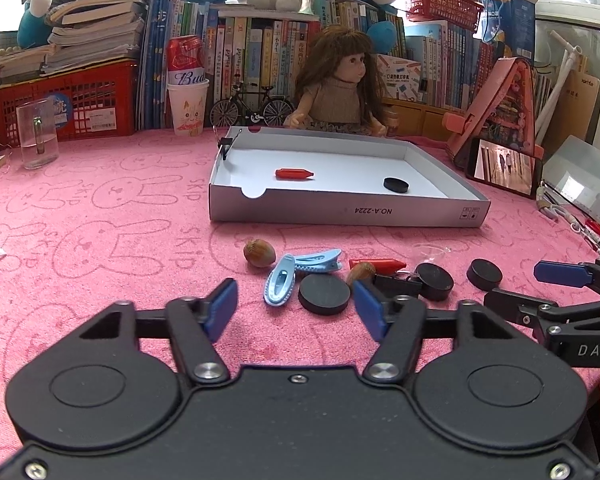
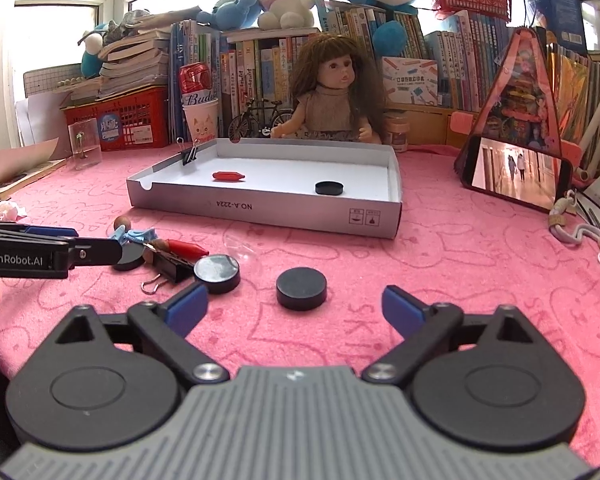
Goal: Organize rigid objects
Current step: 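Grasp the blue hair clip with the left tool while the right tool grasps another black puck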
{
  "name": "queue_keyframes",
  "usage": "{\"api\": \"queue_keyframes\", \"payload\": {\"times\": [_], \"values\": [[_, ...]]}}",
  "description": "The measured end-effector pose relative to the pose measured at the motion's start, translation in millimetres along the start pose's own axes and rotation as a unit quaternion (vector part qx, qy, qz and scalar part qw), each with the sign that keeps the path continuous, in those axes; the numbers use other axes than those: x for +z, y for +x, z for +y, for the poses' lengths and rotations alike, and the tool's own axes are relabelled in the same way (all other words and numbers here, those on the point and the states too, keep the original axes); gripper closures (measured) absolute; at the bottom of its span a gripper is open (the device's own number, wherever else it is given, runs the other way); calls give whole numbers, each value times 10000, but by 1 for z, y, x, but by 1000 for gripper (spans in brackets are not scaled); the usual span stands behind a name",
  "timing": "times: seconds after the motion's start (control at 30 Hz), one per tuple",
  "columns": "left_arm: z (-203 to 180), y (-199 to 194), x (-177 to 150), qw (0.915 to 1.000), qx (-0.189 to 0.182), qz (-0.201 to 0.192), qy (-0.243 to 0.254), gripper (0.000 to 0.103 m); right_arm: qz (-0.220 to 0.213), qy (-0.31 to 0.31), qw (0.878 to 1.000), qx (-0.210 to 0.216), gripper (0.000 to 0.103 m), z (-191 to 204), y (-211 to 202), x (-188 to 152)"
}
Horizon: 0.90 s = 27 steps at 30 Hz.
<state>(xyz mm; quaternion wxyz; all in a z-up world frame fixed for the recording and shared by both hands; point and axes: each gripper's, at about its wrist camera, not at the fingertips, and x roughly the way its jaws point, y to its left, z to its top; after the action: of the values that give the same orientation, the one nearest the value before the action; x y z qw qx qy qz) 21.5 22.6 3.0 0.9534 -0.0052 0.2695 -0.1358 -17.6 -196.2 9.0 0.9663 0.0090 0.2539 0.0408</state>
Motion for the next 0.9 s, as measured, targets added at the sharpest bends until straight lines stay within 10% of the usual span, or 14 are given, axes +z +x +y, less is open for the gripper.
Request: {"api": "queue_keyframes", "payload": {"times": [0.27, 0.9], "values": [[1, 2, -2, 9999, -104, 102, 24, 63, -22, 19, 10000, 16, 32, -1, 0, -1], [6, 25, 8, 9997, 181, 182, -10, 77, 89, 120, 9998, -130, 49, 0, 23, 4]]}}
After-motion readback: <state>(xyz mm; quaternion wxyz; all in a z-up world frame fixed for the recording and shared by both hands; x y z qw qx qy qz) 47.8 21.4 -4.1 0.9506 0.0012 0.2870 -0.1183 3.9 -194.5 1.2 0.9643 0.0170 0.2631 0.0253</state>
